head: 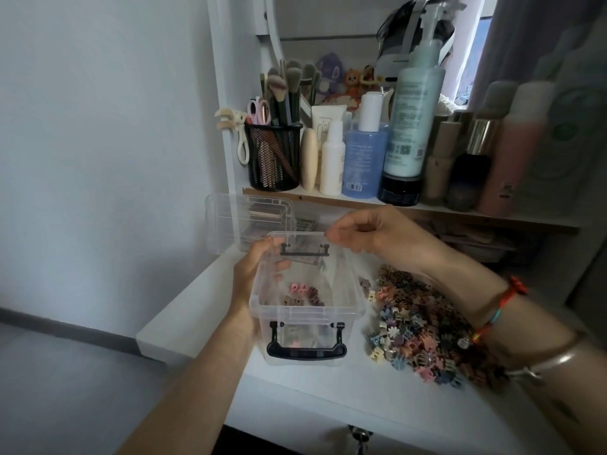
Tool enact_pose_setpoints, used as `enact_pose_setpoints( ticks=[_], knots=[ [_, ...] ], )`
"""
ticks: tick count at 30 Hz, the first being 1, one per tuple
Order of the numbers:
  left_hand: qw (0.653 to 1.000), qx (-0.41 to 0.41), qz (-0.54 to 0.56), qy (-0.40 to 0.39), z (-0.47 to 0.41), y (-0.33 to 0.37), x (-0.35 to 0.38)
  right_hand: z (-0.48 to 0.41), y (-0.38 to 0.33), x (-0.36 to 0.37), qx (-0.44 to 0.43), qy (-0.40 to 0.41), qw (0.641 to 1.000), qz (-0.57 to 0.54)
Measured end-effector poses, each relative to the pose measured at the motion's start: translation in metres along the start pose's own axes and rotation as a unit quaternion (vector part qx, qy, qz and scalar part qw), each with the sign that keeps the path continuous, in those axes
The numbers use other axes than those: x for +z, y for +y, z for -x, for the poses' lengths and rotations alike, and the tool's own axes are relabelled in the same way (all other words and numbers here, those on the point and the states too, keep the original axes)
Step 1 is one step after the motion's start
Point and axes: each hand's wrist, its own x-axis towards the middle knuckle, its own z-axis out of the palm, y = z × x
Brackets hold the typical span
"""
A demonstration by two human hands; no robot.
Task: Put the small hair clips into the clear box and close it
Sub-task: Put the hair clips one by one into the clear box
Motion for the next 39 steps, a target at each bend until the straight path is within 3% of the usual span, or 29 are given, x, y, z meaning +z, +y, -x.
enact_pose_setpoints(
  ticks=[3,6,8,13,15,19,22,24,25,27,28,32,36,39],
  knots=[
    [1.000,0.000,-0.002,0.011,0.003,0.002,0.002,-0.007,0.023,-0.005,0.028,0.069,0.984,0.159],
    [0.999,0.004,-0.006,0.036,0.004,0.000,0.006,-0.007,0.047,0.003,0.085,-0.012,0.935,0.343],
    [0.999,-0.003,0.004,0.039,0.005,0.000,0.008,-0.005,0.056,0.011,0.103,-0.039,0.915,0.389],
    [0.999,-0.009,-0.005,0.040,0.002,0.001,0.007,-0.013,0.043,-0.001,0.098,0.055,0.934,0.339],
    [1.000,-0.008,0.001,0.030,0.002,0.000,0.007,-0.017,0.043,-0.002,0.098,0.035,0.929,0.354],
    [0.999,-0.002,0.005,0.041,0.004,0.000,0.008,-0.020,0.057,0.012,0.122,-0.040,0.886,0.445],
    [0.999,0.000,0.003,0.045,0.005,0.001,0.009,-0.018,0.055,0.013,0.114,-0.016,0.887,0.448],
    [0.999,-0.003,-0.001,0.041,0.005,0.002,0.009,-0.019,0.047,0.007,0.079,0.070,0.932,0.348],
    [0.999,-0.004,0.002,0.037,0.005,0.002,0.010,-0.018,0.038,0.003,0.064,0.107,0.964,0.236],
    [0.999,-0.008,0.010,0.034,0.006,0.003,0.010,-0.014,0.017,-0.006,0.034,0.088,0.995,0.020],
    [0.999,-0.009,0.011,0.038,0.006,0.002,0.010,-0.011,0.011,-0.010,0.022,0.063,0.998,-0.014],
    [1.000,-0.005,0.006,0.030,0.007,0.003,0.009,-0.006,0.020,-0.014,0.017,0.041,0.994,0.098],
    [0.999,-0.011,-0.006,0.037,0.007,0.004,0.009,0.001,0.044,-0.006,0.057,-0.087,0.943,0.317],
    [0.999,-0.012,-0.006,0.034,0.007,0.003,0.009,0.003,0.051,0.000,0.052,-0.117,0.921,0.368]
  ],
)
